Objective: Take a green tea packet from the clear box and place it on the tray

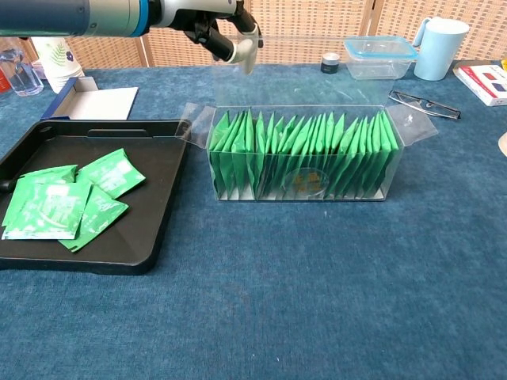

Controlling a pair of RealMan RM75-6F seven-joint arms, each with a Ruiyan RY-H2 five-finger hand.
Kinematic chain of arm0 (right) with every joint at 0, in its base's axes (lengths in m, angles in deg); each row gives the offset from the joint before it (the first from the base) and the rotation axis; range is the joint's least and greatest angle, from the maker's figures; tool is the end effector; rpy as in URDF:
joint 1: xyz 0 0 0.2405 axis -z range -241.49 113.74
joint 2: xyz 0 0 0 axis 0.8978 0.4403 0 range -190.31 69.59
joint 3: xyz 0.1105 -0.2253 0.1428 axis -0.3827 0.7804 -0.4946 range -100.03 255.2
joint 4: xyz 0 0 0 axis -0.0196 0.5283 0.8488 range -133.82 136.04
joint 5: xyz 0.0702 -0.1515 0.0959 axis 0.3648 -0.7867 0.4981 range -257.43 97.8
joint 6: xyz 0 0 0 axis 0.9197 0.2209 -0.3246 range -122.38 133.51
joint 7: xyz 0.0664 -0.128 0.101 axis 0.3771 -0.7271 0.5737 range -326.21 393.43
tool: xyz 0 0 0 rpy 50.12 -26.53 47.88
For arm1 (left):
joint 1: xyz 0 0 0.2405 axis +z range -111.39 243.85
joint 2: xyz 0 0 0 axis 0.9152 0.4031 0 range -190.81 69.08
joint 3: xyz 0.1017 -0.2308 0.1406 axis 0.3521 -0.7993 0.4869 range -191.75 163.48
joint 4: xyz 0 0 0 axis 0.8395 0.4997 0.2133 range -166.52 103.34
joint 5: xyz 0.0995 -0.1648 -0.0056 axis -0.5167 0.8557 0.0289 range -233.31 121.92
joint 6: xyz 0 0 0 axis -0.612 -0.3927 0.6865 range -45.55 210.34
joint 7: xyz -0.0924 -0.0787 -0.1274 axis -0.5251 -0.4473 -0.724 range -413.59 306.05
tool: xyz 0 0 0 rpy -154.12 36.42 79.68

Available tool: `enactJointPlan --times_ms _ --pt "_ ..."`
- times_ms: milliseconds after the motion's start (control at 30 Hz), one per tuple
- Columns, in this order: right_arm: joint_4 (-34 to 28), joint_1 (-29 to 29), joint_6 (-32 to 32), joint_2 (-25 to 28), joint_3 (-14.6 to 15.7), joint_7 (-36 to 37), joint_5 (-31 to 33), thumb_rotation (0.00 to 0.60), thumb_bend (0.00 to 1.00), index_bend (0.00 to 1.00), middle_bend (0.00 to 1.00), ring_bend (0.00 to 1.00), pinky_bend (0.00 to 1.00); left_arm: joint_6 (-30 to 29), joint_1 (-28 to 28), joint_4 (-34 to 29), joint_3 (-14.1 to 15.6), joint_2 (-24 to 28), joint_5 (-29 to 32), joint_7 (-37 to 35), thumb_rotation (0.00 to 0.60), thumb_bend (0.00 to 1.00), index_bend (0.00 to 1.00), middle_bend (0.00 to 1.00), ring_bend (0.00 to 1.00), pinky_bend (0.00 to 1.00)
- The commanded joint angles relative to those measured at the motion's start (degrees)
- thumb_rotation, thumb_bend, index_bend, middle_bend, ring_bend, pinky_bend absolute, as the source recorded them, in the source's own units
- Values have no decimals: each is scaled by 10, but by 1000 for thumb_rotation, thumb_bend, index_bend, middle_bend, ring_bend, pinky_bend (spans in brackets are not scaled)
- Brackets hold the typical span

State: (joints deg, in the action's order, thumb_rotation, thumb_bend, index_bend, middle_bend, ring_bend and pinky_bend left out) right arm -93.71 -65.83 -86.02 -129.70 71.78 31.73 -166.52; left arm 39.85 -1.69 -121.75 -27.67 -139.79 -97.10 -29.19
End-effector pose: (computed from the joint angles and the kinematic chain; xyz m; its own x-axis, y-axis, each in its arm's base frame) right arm -0.3177 -0.2047 0.1821 0.2986 0.1367 0.9446 -0.9541 0.0203 0.2987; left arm -0.0196 0.4526 0.0233 0.5184 0.2926 0.8035 0.7879 -0.5287 -0.3158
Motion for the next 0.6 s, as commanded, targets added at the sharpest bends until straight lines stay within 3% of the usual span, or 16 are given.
enactJointPlan --times_ms 33,600 --pt "-1 1 -1 2 0 -1 0 271 583 0 87 92 166 6 -3 7 -3 -3 1 -10 344 643 490 172 85 297" --pt "-4 4 -1 5 0 -4 1 273 582 0 87 92 166 11 -18 52 19 -26 13 -11 348 621 496 178 85 297"
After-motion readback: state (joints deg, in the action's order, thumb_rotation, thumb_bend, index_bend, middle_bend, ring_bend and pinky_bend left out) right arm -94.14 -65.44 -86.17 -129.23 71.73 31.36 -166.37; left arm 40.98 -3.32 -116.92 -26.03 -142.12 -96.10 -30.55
